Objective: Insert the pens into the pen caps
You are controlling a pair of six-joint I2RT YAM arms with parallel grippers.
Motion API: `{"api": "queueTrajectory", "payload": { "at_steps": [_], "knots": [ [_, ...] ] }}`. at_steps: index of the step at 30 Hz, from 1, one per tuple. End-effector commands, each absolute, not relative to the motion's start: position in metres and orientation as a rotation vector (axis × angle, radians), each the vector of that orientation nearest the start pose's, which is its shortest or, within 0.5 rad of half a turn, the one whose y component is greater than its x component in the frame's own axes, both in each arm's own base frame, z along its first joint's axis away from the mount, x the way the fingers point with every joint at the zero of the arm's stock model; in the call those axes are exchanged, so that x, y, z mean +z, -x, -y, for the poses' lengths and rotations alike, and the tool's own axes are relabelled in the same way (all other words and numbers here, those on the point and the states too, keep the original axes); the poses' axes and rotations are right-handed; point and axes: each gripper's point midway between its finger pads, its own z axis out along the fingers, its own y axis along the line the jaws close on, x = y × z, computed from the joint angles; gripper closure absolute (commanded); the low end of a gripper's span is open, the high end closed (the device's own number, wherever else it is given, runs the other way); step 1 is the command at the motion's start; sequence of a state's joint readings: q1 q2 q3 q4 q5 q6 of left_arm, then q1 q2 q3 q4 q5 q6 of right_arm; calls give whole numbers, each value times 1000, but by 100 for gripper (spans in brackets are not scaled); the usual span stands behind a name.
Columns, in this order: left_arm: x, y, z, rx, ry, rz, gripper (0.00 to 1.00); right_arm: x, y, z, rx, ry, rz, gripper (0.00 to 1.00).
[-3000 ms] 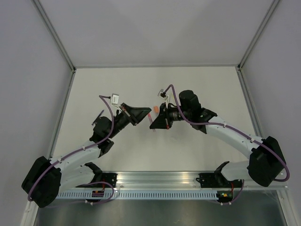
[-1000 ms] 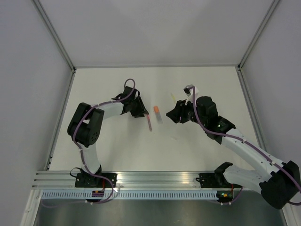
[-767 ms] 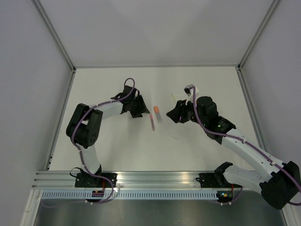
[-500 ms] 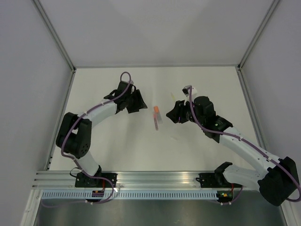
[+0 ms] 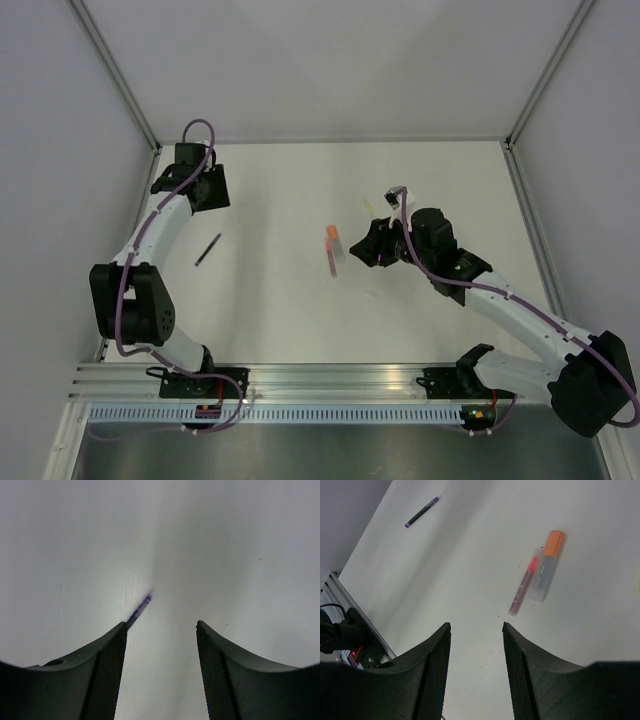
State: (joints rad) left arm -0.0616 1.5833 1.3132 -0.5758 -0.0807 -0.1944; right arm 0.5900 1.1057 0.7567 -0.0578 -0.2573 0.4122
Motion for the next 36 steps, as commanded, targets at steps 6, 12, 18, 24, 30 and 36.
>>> {"api": "queueTrajectory", "payload": {
  "at_steps": [6,12,18,24,30,36],
  "knots": [
    [85,-389,-17,139,31,-2681,38,207,-260,-255,946,369,-1986,48],
    [41,-384,-38,202,42,-2788,39,210,-259,-255,955,375,-1978,48],
    [22,-379,-62,267,135,-2841,40,211,-258,-255,959,380,-1974,48],
    [6,-369,-46,132,118,-2915,45,213,-258,-255,960,380,-1969,48],
    [-9,-351,-34,49,109,-3007,56,212,-257,-256,964,383,-1971,48],
    [-19,-338,-21,11,76,-3070,71,213,-255,-256,970,384,-1970,49]
  ]
}}
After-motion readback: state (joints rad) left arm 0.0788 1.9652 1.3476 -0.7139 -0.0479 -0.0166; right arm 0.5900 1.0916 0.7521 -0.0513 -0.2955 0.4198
